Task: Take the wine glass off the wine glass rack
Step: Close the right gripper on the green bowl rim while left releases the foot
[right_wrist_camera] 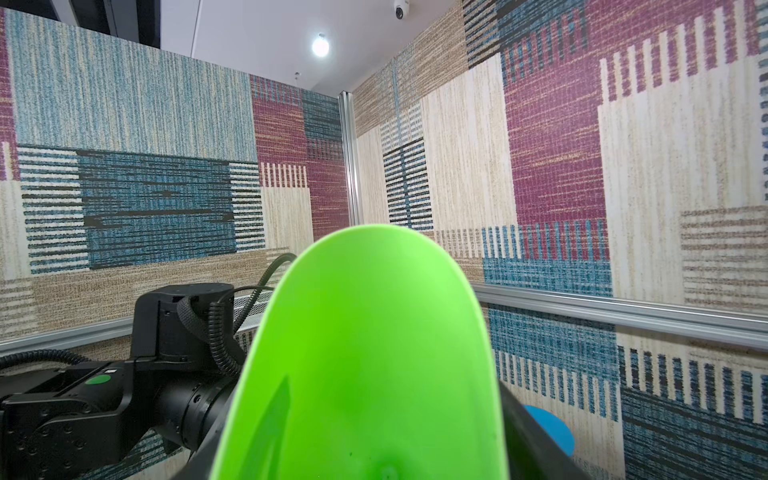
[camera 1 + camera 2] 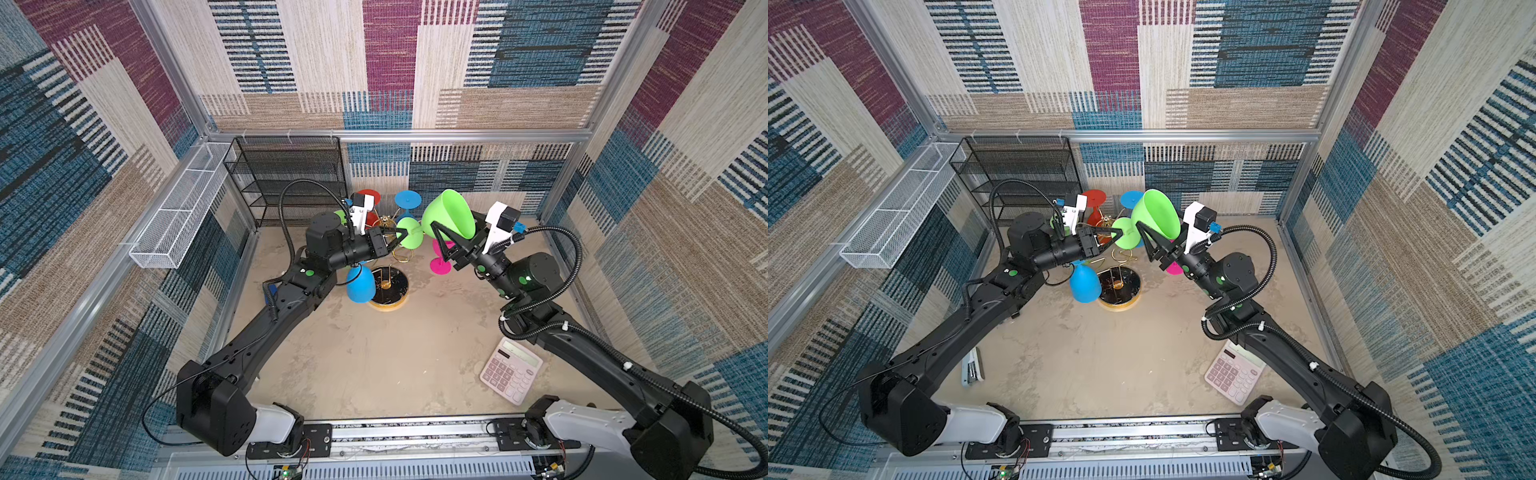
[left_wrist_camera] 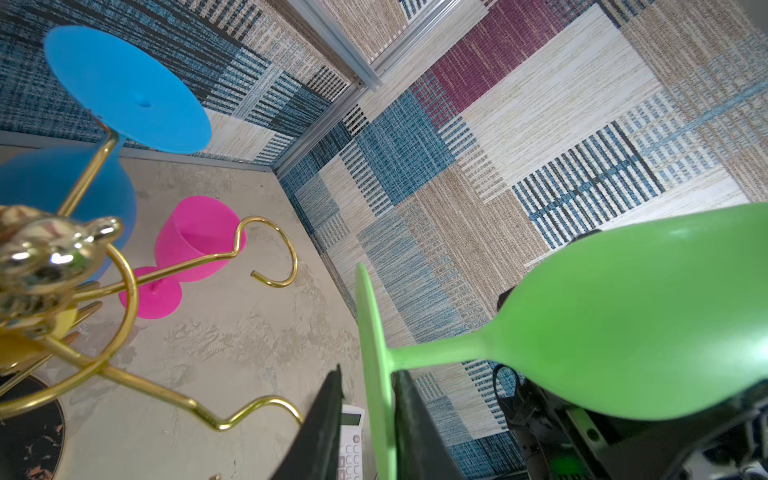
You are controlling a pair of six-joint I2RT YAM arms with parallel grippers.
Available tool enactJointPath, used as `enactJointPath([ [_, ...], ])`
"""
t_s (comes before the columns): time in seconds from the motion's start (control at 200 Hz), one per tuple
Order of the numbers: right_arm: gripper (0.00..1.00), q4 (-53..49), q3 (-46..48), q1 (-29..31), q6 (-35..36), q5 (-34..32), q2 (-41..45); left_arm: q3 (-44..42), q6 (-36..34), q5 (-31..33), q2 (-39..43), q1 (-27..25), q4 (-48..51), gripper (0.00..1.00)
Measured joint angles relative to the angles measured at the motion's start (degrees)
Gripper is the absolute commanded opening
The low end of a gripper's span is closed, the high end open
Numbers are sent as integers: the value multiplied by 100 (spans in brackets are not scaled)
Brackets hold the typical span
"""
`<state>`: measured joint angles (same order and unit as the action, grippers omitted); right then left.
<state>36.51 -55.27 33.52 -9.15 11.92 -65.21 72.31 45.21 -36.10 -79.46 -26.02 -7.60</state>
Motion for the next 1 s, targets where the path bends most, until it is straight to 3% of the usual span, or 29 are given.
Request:
enactJointPath([
  [0.341, 68, -1497, -468, 0, 125, -975, 603, -61, -387, 350, 409, 4, -57, 57],
  [0.701, 71, -3733, -1005, -133, 208, -2850, 870, -328, -1825, 1456, 1676, 26, 195, 72],
  [1.002, 72, -4341, -553, -1045, -37, -2988, 861, -560, -3329, 2549, 2704, 50, 688, 82],
])
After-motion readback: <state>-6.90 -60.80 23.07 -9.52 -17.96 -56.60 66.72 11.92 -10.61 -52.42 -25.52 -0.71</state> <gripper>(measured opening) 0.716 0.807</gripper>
